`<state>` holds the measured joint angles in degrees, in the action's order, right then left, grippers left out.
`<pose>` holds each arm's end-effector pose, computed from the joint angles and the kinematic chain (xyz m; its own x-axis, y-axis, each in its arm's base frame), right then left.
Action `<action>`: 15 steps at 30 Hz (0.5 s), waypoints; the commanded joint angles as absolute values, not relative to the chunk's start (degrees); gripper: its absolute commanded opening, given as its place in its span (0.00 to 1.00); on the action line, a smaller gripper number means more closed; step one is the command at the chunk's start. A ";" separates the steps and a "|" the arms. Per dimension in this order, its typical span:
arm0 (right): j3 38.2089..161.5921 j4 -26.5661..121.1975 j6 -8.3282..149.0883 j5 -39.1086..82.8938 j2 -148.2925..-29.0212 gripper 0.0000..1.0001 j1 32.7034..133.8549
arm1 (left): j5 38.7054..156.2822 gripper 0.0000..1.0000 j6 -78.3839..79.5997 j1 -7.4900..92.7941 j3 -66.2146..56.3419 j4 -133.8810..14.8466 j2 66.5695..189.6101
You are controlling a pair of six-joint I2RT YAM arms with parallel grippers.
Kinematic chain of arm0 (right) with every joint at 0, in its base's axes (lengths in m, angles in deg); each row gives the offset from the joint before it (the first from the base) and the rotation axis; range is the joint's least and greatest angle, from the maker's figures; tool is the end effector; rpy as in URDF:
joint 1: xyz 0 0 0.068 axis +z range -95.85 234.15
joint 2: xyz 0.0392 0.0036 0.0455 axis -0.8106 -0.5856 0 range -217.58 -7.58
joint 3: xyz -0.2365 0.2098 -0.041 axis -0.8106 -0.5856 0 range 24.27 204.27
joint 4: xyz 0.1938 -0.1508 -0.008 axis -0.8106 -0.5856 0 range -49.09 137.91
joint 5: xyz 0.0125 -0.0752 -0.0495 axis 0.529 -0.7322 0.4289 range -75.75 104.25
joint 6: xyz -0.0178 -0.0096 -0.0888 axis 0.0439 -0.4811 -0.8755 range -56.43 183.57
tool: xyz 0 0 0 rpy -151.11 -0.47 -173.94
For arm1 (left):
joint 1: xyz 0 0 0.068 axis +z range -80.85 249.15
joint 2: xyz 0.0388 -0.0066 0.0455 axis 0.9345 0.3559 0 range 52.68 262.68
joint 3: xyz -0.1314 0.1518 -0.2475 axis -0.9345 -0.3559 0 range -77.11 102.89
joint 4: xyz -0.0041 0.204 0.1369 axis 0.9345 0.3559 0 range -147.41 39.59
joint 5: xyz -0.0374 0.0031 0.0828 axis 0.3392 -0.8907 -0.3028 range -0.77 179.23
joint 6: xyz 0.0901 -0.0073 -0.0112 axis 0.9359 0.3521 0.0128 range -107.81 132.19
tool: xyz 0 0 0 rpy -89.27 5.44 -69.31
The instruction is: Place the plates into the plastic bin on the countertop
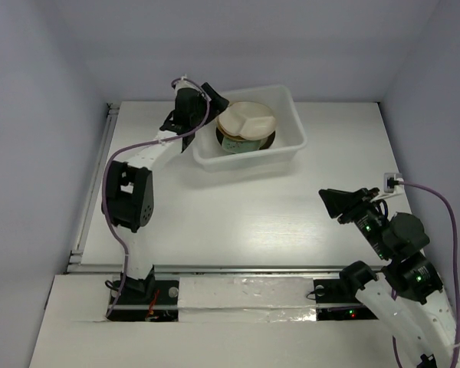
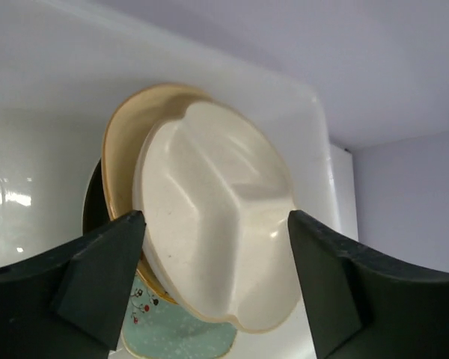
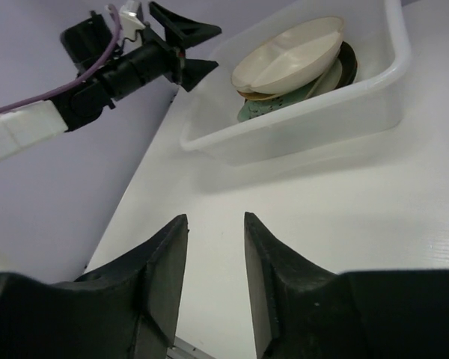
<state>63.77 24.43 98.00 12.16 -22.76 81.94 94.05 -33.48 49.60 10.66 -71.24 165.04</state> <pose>0.0530 0.0245 0.3460 -0.2346 0.5152 -0.8244 -0.3649 0.7394 0.5659 0.4909 -0.1815 0.3320 -0.4171 -0.6083 -0.6753 0.1614 0.6817 -0.7137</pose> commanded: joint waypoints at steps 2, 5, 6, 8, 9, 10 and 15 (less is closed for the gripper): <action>65.13 25.15 97.40 10.56 -22.34 0.46 81.93 | 90.47 0.81 -26.67 49.38 10.70 -74.64 151.24; 65.31 25.15 97.32 9.25 -22.25 0.55 81.93 | 89.76 0.83 -23.94 49.38 7.19 -73.59 145.69; 65.31 25.23 97.23 8.37 -22.17 0.58 81.93 | 89.85 0.88 -23.67 49.38 4.31 -73.15 141.32; 65.40 25.06 97.14 7.14 -22.08 0.66 81.93 | 89.93 0.90 -23.41 49.38 -3.05 -73.14 133.25; 65.49 24.97 97.14 6.00 -21.99 0.69 81.93 | 90.37 0.90 -23.41 49.38 -5.80 -73.32 130.15; 65.66 24.80 96.88 5.29 -21.90 0.74 81.93 | 91.33 0.92 -23.50 49.38 -8.78 -73.58 127.24; 66.37 23.39 96.70 -0.06 -20.15 0.86 81.93 | 93.45 0.98 -22.45 49.38 -25.65 -71.22 105.57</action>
<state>63.88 23.68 97.61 4.95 -21.90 81.94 92.04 -24.65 49.62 -19.26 -72.96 113.24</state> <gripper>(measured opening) 0.849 0.980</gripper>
